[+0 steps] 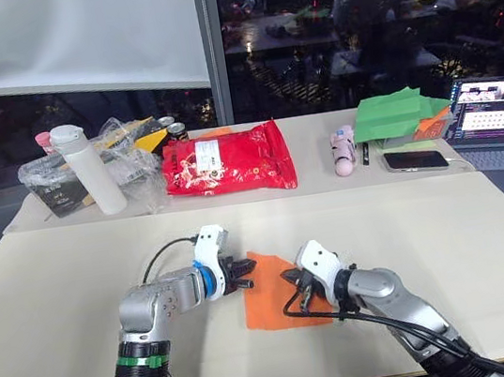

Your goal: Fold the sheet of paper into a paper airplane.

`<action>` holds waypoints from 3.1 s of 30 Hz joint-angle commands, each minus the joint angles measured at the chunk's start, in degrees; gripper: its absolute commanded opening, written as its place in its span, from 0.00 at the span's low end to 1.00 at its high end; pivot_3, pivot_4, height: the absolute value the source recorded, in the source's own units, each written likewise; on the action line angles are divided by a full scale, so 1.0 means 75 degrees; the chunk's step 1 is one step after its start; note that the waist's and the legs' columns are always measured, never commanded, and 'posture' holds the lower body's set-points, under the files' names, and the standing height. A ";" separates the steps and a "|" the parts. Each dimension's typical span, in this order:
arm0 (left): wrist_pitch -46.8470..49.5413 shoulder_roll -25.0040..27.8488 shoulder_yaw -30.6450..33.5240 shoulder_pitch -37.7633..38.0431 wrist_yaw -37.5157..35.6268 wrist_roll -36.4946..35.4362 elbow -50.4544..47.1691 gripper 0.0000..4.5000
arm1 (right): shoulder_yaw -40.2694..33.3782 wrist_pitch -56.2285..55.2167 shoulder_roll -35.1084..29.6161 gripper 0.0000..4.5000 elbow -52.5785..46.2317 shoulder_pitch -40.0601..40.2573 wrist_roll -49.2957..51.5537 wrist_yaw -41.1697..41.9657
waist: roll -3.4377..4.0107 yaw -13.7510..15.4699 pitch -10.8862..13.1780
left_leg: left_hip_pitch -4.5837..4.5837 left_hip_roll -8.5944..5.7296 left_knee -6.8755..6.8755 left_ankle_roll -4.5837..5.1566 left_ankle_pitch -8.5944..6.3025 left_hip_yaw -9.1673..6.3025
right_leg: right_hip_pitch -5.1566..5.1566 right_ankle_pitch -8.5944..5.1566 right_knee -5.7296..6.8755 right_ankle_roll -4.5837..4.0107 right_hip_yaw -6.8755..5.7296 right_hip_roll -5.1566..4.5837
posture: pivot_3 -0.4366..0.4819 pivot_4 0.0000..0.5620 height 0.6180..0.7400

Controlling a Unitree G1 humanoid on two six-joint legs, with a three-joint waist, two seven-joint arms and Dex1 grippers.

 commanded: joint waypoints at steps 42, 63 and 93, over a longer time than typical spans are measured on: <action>-0.9861 0.1050 -0.3347 -0.0635 -0.2214 0.5889 0.2785 0.01 | -0.0770 0.0354 0.0618 0.00 -0.0186 -0.0164 0.0552 -0.0714 | 0.0015 0.0180 0.0000 | -0.0032 -0.0001 -0.0001 0.0004 0.0002 0.0005 | -0.0032 0.0000 0.0007 0.0001 0.0003 0.0001 | 0.48 0.27 0.79; -0.8427 0.0951 -0.2644 -0.0274 -0.3151 0.5022 0.1950 0.24 | -0.0429 -0.0111 0.0945 0.00 0.1331 -0.0818 0.0269 -0.0569 | 0.0034 0.0139 -0.0006 | -0.0023 0.0001 -0.0001 0.0005 0.0002 0.0005 | -0.0030 -0.0001 0.0022 0.0001 0.0002 0.0004 | 0.48 0.27 0.79; -0.4058 0.0369 -0.0873 0.0035 -0.2308 0.2350 0.1198 0.00 | -0.0316 -0.0179 0.1087 0.00 0.1400 -0.0895 0.0221 -0.0698 | 0.0033 -0.0021 -0.0005 | -0.0008 0.0008 0.0001 0.0005 0.0002 0.0001 | -0.0018 0.0000 0.0029 0.0001 0.0002 0.0011 | 0.48 0.27 0.79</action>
